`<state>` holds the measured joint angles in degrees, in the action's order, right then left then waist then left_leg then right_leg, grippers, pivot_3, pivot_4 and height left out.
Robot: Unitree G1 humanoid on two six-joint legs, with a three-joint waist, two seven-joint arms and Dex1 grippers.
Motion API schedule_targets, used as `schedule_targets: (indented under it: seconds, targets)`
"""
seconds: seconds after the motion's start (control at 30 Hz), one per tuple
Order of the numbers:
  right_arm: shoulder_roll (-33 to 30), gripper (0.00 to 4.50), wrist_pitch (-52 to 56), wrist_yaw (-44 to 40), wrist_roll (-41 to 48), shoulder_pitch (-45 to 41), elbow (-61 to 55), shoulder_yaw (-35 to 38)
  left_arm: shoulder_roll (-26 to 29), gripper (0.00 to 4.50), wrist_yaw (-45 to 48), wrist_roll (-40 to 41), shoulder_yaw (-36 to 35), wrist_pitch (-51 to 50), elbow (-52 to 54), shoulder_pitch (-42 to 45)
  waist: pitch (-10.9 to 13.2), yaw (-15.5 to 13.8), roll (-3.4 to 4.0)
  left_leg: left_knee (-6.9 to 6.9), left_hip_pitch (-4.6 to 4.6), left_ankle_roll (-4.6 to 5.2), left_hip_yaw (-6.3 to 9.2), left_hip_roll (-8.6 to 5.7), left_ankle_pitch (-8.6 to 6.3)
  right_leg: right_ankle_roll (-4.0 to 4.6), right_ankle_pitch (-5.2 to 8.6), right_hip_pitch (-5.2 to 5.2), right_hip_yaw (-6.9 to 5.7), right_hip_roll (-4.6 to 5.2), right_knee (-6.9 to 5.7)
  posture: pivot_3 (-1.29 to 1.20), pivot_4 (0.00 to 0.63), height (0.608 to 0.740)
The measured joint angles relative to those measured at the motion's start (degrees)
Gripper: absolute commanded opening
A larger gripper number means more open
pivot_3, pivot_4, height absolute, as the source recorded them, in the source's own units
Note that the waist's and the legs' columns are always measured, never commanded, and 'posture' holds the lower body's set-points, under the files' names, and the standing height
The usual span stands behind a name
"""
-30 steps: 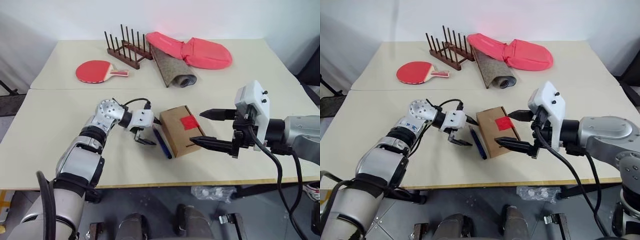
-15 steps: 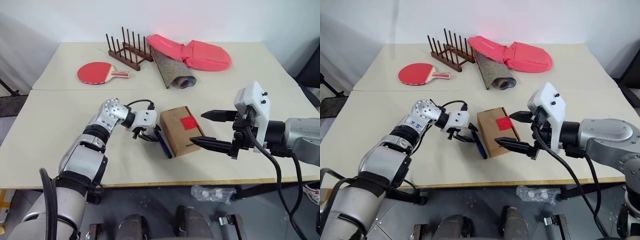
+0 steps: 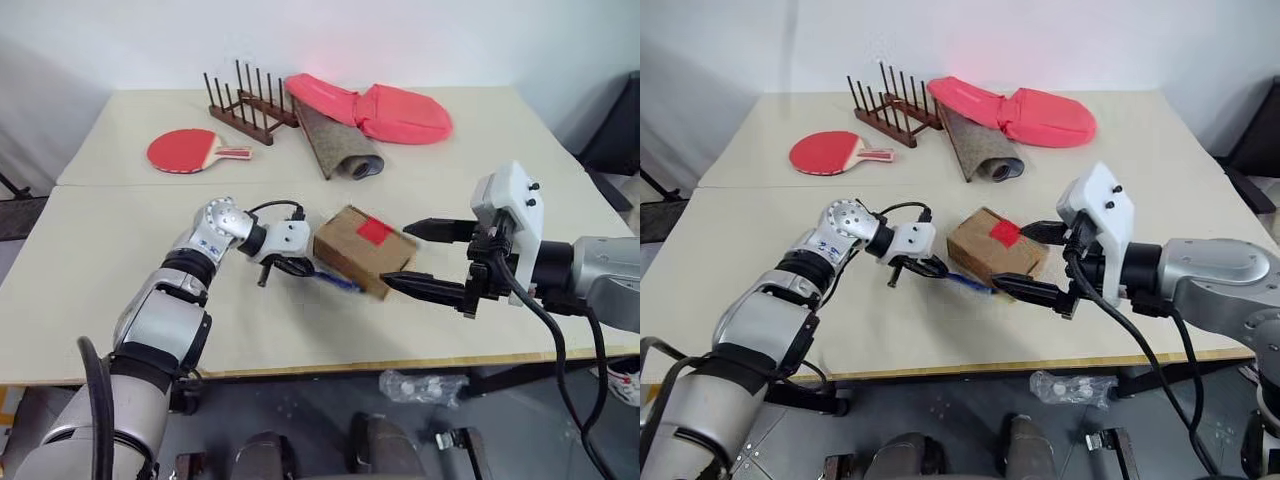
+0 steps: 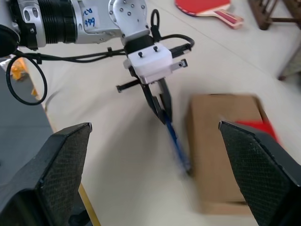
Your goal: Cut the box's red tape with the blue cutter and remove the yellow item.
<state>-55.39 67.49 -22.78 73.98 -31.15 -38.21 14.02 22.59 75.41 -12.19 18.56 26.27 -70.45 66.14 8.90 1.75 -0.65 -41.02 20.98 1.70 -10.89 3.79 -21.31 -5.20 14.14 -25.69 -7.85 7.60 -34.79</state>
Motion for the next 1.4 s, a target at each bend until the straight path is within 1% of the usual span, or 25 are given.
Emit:
schedule_targets:
  seconds: [0.2,0.3,0.37,0.47,0.53,0.57,0.67,0.73,0.83,0.93,1.07,1.13,1.2,1.4]
  targets:
    - [-0.11,4.50,-1.00,-0.39,-0.23,-0.08,0.58,-0.72,2.27,0.01,3.35,1.43,-0.94,0.02,3.54,-2.21,-0.03,0.66,0.04,0.08,0.00,-0.13,-0.01,0.03,-0.06,0.11,0.06,-0.09,-0.03,-0.16,-0.05,0.00,0.150,0.740]
    - [-0.11,4.50,-1.46,-0.98,-0.96,-0.24,0.90,-2.22,3.86,0.01,5.01,2.34,-1.77,-0.07,6.37,-4.16,-0.03,0.93,0.04,0.08,0.00,-0.13,-0.01,0.04,-0.07,0.13,0.07,-0.11,-0.03,-0.15,-0.06,0.00,0.150,0.740]
    - [-0.10,4.50,-1.97,-1.63,-1.41,-0.44,1.33,-2.80,5.48,0.01,6.19,3.38,-2.16,-0.90,10.20,-6.39,-0.03,1.19,0.04,0.08,0.03,-0.13,-0.02,0.05,-0.07,0.13,0.08,-0.16,0.01,-0.15,-0.06,0.00,0.150,0.740]
    - [-0.10,4.50,-2.62,-2.22,-2.31,-0.86,1.96,-3.11,8.76,0.01,7.66,5.79,-3.58,-4.78,19.16,-11.67,-0.02,1.50,0.05,0.11,0.08,-0.17,-0.08,0.06,-0.06,0.15,0.09,-0.31,0.09,-0.16,-0.15,0.00,0.150,0.740]
    - [-0.08,4.50,-2.90,-2.77,-2.64,-1.10,2.19,-3.69,11.27,0.01,7.79,7.07,-4.67,-9.38,27.89,-16.36,-0.02,1.51,0.05,0.12,0.14,-0.20,-0.18,0.07,-0.05,0.15,0.09,-0.45,0.17,-0.17,-0.21,0.00,0.150,0.740]
    - [-0.06,4.50,-3.16,-3.14,-2.80,-1.16,2.22,-4.07,13.52,0.01,7.46,8.11,-5.97,-13.53,35.77,-20.81,-0.02,1.61,0.05,0.15,0.19,-0.23,-0.30,0.06,-0.05,0.15,0.09,-0.64,0.29,-0.17,-0.29,0.00,0.150,0.740]
    - [-0.03,4.50,-3.71,-4.22,-3.76,-1.28,2.65,-4.72,17.55,0.01,5.13,10.19,-8.87,-25.23,53.11,-30.88,0.01,1.27,0.09,0.13,0.25,-0.24,-0.40,0.03,-0.05,0.14,0.09,-0.75,0.30,-0.15,-0.33,0.00,0.150,0.740]
    - [0.21,4.50,-3.91,-5.09,-4.27,-1.86,2.91,-5.35,19.20,0.01,2.62,10.90,-10.34,-31.19,62.17,-36.39,0.04,0.90,0.10,0.11,0.27,-0.24,-0.47,0.04,-0.06,0.13,0.08,-0.76,0.36,-0.14,-0.29,0.00,0.150,0.740]
    - [1.43,4.50,-4.83,-7.12,-5.61,-3.26,4.08,-7.53,21.08,0.01,-2.57,12.06,-14.14,-39.99,77.38,-47.13,0.10,0.41,0.11,0.10,0.26,-0.21,-0.57,0.13,-0.08,0.10,0.06,-0.79,0.49,-0.07,-0.19,0.00,0.150,0.740]
    - [2.48,4.50,-5.56,-9.55,-7.79,-5.13,6.06,-9.91,21.41,0.01,-7.14,11.91,-15.28,-44.15,85.87,-52.86,0.20,-0.36,0.09,0.08,0.25,-0.19,-0.62,0.11,-0.08,0.10,0.06,-0.82,0.53,-0.02,-0.08,0.00,0.150,0.740]
    - [3.84,4.50,-7.22,-13.50,-11.25,-7.70,8.93,-12.97,22.18,0.01,-11.45,11.72,-15.54,-46.78,92.43,-57.64,0.22,-0.80,0.11,0.09,0.24,-0.23,-0.67,0.11,-0.10,0.10,0.06,-0.86,0.55,-0.01,-0.10,0.00,0.150,0.740]
    - [4.53,4.50,-7.59,-15.13,-12.81,-8.43,10.02,-14.02,22.23,0.01,-13.13,11.71,-15.37,-48.50,94.21,-58.54,0.22,-0.88,0.12,0.10,0.26,-0.24,-0.69,0.10,-0.10,0.10,0.06,-0.87,0.52,-0.05,-0.17,0.00,0.150,0.740]
    - [4.88,4.50,-7.94,-16.61,-14.04,-8.87,10.78,-14.46,22.44,0.67,-14.84,11.71,-15.32,-49.77,96.34,-60.18,0.22,-0.86,0.13,0.14,0.26,-0.27,-0.71,0.07,-0.12,0.10,0.06,-0.88,0.51,-0.08,-0.23,0.00,0.150,0.740]
    - [6.19,4.50,-8.68,-19.44,-16.61,-9.21,11.52,-15.93,22.60,2.35,-18.70,11.77,-15.08,-52.20,100.75,-62.96,0.22,-0.99,0.13,0.14,0.25,-0.32,-0.74,0.05,-0.15,0.11,0.06,-0.87,0.45,-0.10,-0.20,0.00,0.150,0.740]
